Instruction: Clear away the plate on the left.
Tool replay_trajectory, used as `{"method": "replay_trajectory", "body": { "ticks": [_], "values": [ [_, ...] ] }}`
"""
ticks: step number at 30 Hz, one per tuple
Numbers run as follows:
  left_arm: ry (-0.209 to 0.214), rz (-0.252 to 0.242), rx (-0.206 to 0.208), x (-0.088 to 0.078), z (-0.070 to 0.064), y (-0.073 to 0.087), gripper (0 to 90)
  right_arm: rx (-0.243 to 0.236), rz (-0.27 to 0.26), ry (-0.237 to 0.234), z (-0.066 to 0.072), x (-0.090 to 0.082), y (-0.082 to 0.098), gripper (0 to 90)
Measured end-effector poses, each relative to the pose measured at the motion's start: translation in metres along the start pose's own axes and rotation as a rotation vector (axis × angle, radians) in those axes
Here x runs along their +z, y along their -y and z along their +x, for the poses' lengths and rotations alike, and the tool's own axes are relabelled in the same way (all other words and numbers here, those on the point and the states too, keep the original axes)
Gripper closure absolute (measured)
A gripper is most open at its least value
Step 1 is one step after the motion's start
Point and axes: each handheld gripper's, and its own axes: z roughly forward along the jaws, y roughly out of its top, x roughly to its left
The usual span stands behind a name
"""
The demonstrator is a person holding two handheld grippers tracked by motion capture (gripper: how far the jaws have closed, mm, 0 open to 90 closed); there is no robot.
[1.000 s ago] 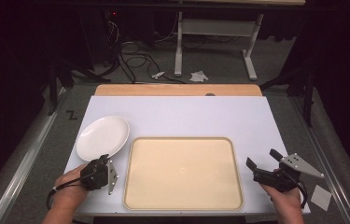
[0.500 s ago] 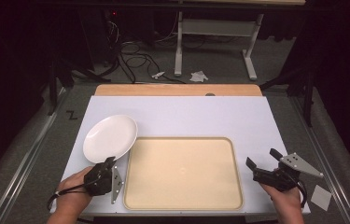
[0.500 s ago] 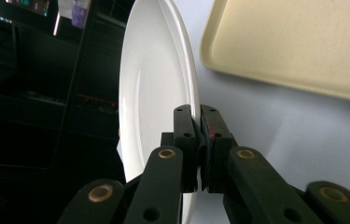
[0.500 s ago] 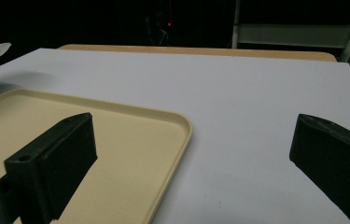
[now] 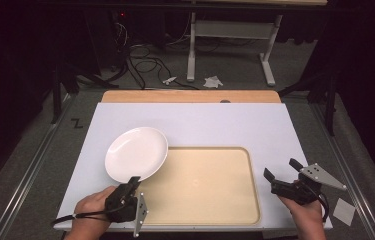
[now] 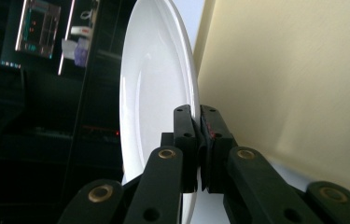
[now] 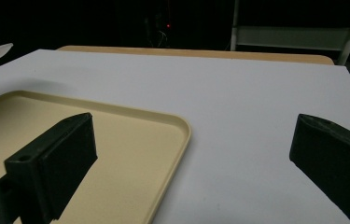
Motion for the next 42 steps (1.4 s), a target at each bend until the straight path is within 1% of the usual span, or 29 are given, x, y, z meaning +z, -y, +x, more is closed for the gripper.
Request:
{"method": "replay_trajectory", "body": {
  "ticks": [1, 4, 5, 7, 8, 10, 12, 14, 16, 18, 22, 24, 26, 27, 29, 32, 35, 37, 39, 42],
  "values": [
    [0.008, 0.003, 0.013, 0.000, -0.004, -0.004, 86.8, 0.001, 0.001, 0.000, 0.000, 0.000, 0.000, 1.4],
    [0.041, -0.020, 0.025, 0.002, -0.016, -0.013, 86.8, 0.002, 0.003, 0.002, 0.000, 0.000, 0.000, 1.4],
    [0.052, -0.031, 0.018, 0.003, -0.020, -0.016, 86.8, -0.001, 0.000, 0.001, 0.000, 0.000, 0.000, 1.4],
    [0.072, -0.037, 0.026, 0.005, -0.026, -0.021, 86.8, -0.002, 0.000, 0.001, 0.000, 0.000, 0.000, 1.4],
    [0.082, -0.044, 0.029, 0.007, -0.029, -0.023, 86.8, -0.002, 0.001, 0.002, 0.000, 0.000, 0.000, 1.4],
    [0.097, -0.054, 0.020, 0.010, -0.032, -0.025, 86.9, 0.000, 0.003, 0.003, -0.001, 0.001, 0.000, 1.4],
    [0.111, -0.045, 0.030, 0.013, -0.035, -0.025, 86.8, 0.003, 0.003, 0.005, -0.001, 0.001, 0.000, 1.4],
    [0.124, -0.051, 0.019, 0.017, -0.038, -0.026, 86.8, 0.003, 0.001, 0.010, -0.002, 0.001, 0.000, 1.4],
    [0.145, -0.050, 0.020, 0.020, -0.040, -0.027, 86.8, 0.008, 0.000, 0.007, -0.002, 0.000, 0.000, 1.4],
    [0.160, -0.052, 0.010, 0.023, -0.041, -0.030, 86.8, 0.005, 0.000, 0.007, -0.002, 0.000, 0.000, 1.4],
    [0.195, -0.064, -0.053, 0.028, -0.038, -0.036, 86.7, 0.006, 0.000, 0.006, -0.003, 0.000, 0.000, 1.4],
    [0.202, -0.068, -0.063, 0.031, -0.038, -0.037, 86.8, 0.009, 0.001, 0.007, -0.003, 0.000, 0.000, 1.4],
    [0.206, -0.059, -0.048, 0.035, -0.038, -0.040, 86.8, 0.006, 0.003, 0.007, -0.002, 0.001, 0.001, 1.4],
    [0.210, -0.062, -0.049, 0.037, -0.040, -0.042, 86.9, 0.008, 0.003, 0.005, -0.002, 0.001, 0.001, 1.4],
    [0.221, -0.087, -0.061, 0.040, -0.042, -0.047, 87.0, 0.005, 0.006, 0.003, -0.002, 0.002, 0.001, 1.4],
    [0.240, -0.084, -0.032, 0.042, -0.048, -0.049, 86.9, 0.007, 0.007, 0.006, 0.000, 0.001, 0.001, 1.4],
    [0.257, -0.077, -0.028, 0.043, -0.052, -0.047, 86.9, 0.007, 0.004, 0.005, -0.001, 0.001, 0.001, 1.4],
    [0.274, -0.064, -0.015, 0.043, -0.056, -0.043, 86.8, 0.009, 0.007, 0.008, -0.002, 0.001, 0.002, 1.4],
    [0.280, -0.063, -0.012, 0.044, -0.057, -0.042, 86.8, 0.010, 0.008, 0.008, -0.002, 0.001, 0.002, 1.4],
    [0.293, -0.054, 0.006, 0.045, -0.060, -0.040, 86.8, 0.011, 0.006, 0.007, -0.002, 0.001, 0.002, 1.4]
  ]
}}
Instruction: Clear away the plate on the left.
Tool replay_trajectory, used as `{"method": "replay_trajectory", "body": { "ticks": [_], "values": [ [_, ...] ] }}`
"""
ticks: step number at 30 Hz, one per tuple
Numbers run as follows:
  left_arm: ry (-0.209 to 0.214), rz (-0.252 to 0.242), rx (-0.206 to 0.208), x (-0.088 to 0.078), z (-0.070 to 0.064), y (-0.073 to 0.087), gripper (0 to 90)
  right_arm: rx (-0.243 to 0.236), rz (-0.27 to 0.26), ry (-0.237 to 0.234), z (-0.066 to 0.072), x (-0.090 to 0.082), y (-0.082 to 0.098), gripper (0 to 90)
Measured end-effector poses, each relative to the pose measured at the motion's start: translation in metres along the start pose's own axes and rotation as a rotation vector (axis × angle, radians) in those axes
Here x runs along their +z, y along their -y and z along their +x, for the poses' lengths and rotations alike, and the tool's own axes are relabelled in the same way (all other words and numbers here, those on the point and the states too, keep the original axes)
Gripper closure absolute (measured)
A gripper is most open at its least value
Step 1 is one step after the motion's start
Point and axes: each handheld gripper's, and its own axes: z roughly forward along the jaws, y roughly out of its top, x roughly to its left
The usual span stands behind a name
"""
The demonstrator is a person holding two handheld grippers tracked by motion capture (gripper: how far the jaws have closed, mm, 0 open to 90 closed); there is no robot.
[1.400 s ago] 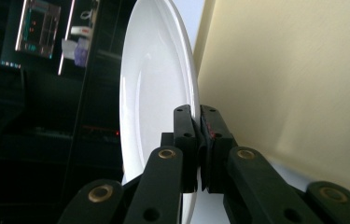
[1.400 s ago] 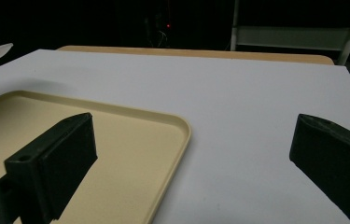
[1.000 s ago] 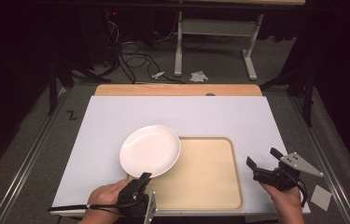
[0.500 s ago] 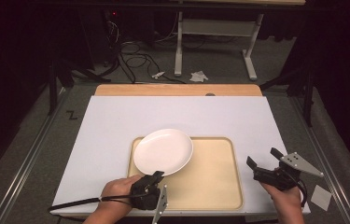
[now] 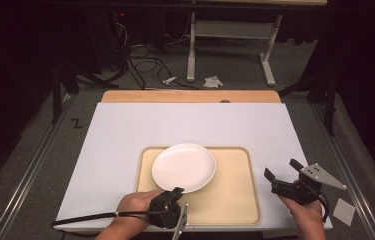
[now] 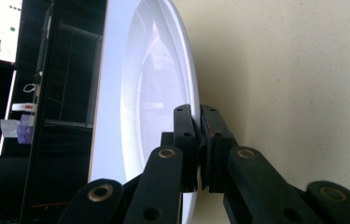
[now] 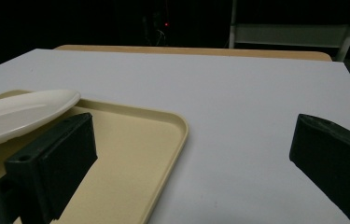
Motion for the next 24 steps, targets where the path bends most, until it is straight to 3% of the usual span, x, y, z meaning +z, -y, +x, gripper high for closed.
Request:
{"method": "replay_trajectory", "body": {
  "ticks": [11, 18, 24],
  "values": [
    [0.054, -0.038, 0.009, 0.002, -0.011, -0.003, 86.8, 0.002, -0.002, 0.000, 0.000, 0.000, -0.001, 1.4],
    [0.071, -0.023, 0.037, 0.009, -0.017, -0.002, 86.9, 0.000, -0.002, -0.003, 0.001, 0.000, -0.001, 1.4],
    [0.072, -0.023, 0.028, 0.011, -0.016, -0.001, 86.9, 0.005, -0.005, 0.001, -0.001, -0.001, 0.000, 1.4]
  ]
}}
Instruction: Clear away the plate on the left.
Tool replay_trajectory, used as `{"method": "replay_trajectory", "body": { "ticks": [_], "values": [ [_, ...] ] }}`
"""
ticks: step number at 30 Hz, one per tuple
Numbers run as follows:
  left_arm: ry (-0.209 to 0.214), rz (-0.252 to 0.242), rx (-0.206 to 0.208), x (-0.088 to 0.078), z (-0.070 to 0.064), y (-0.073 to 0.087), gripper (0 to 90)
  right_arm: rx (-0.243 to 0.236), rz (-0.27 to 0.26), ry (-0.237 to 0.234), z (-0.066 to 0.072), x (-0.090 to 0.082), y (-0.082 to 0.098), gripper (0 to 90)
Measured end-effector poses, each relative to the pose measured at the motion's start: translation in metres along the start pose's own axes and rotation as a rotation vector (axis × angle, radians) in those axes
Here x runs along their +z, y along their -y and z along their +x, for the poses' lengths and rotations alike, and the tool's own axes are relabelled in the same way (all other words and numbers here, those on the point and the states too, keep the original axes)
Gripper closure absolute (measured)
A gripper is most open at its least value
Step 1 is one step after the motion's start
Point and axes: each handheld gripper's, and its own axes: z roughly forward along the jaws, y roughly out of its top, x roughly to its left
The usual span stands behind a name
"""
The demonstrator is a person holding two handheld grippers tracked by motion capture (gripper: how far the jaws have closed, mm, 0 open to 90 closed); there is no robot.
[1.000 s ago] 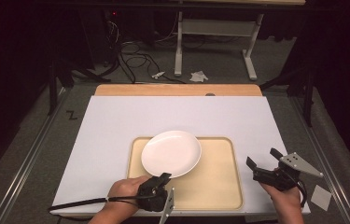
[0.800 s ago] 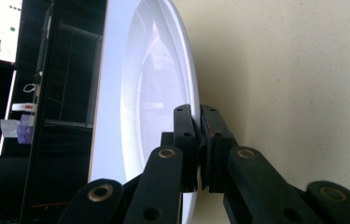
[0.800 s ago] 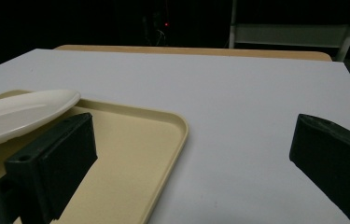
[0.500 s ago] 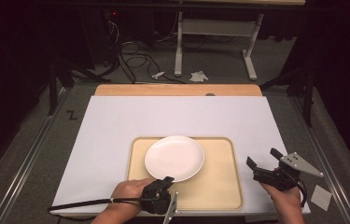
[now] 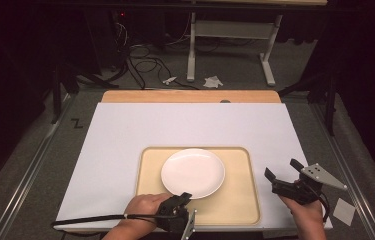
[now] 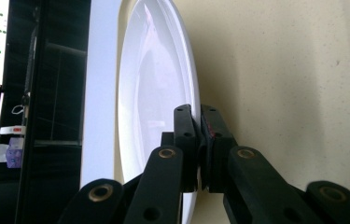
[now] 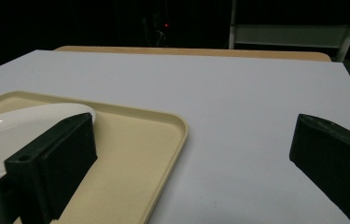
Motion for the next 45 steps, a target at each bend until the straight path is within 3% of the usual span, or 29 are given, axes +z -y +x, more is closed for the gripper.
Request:
{"method": "replay_trajectory", "body": {
  "ticks": [10, 13, 20, 23, 37, 45],
  "values": [
    [0.026, 0.023, -0.013, 0.000, -0.003, 0.004, 85.7, -0.003, 0.003, -0.003, 0.000, 0.000, 0.000, 1.5],
    [0.041, 0.033, -0.037, 0.000, -0.004, 0.004, 84.3, 0.000, 0.002, -0.002, 0.000, 0.000, 0.000, 1.5],
    [0.061, 0.050, -0.051, -0.001, -0.005, 0.004, 82.6, 0.003, 0.000, -0.001, 0.000, 0.000, 0.000, 1.5],
    [0.075, 0.060, -0.080, 0.000, -0.007, 0.004, 81.1, 0.002, 0.002, -0.005, 0.000, 0.000, 0.000, 1.5],
    [0.085, 0.038, -0.136, 0.003, -0.008, 0.002, 79.7, -0.002, 0.006, -0.005, 0.002, 0.000, 0.000, 1.5],
    [0.108, 0.061, -0.143, 0.004, -0.010, 0.005, 77.8, -0.001, 0.008, -0.005, 0.002, 0.000, 0.000, 1.5]
  ]
}}
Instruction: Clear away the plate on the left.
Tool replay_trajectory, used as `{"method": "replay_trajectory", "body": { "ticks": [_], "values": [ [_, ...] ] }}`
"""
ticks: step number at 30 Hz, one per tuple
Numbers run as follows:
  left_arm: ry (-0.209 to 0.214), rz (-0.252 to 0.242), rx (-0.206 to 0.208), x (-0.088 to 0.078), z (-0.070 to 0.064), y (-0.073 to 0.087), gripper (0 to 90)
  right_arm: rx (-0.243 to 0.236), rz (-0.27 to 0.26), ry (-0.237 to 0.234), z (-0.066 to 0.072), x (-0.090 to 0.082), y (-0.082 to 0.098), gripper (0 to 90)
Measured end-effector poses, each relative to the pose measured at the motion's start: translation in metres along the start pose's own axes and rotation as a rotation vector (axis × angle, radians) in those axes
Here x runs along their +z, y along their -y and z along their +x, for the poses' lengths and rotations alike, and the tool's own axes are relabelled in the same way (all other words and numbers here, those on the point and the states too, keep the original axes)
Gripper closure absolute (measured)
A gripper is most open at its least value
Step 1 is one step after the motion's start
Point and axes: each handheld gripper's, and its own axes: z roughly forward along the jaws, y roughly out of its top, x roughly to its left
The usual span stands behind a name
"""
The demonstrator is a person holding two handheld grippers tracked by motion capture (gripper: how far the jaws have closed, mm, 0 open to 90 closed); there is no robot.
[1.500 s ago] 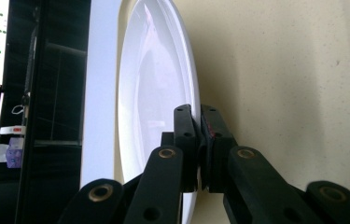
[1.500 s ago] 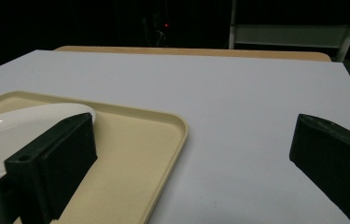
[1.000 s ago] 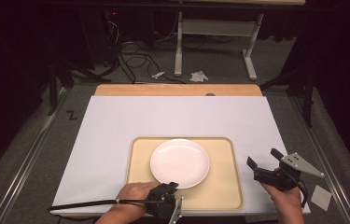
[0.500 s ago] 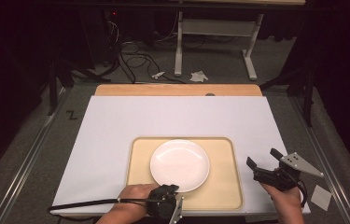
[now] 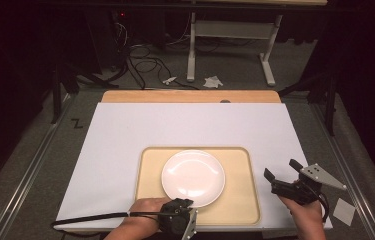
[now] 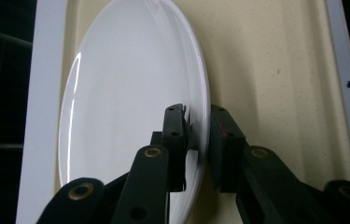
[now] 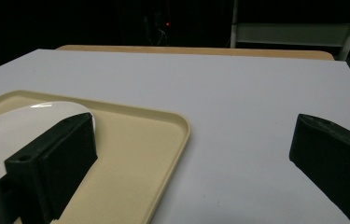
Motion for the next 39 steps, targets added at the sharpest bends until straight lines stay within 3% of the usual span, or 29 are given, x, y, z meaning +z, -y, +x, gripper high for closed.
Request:
{"method": "replay_trajectory", "body": {
  "ticks": [5, 16, 25, 39],
  "values": [
    [0.008, 0.006, -0.014, 0.001, -0.001, 0.000, 73.7, -0.004, 0.001, 0.000, 0.001, 0.000, 0.000, 1.5],
    [0.021, -0.040, -0.054, -0.005, 0.000, -0.008, 67.1, -0.006, 0.000, -0.005, 0.000, 0.001, 0.000, 1.5],
    [0.019, -0.073, -0.045, -0.013, 0.001, -0.014, 63.1, -0.002, -0.001, -0.001, 0.000, 0.000, 0.000, 1.5],
    [-0.040, -0.121, -0.076, -0.019, 0.013, -0.020, 62.6, -0.002, -0.003, 0.003, 0.000, 0.000, 0.000, 1.5]
  ]
}}
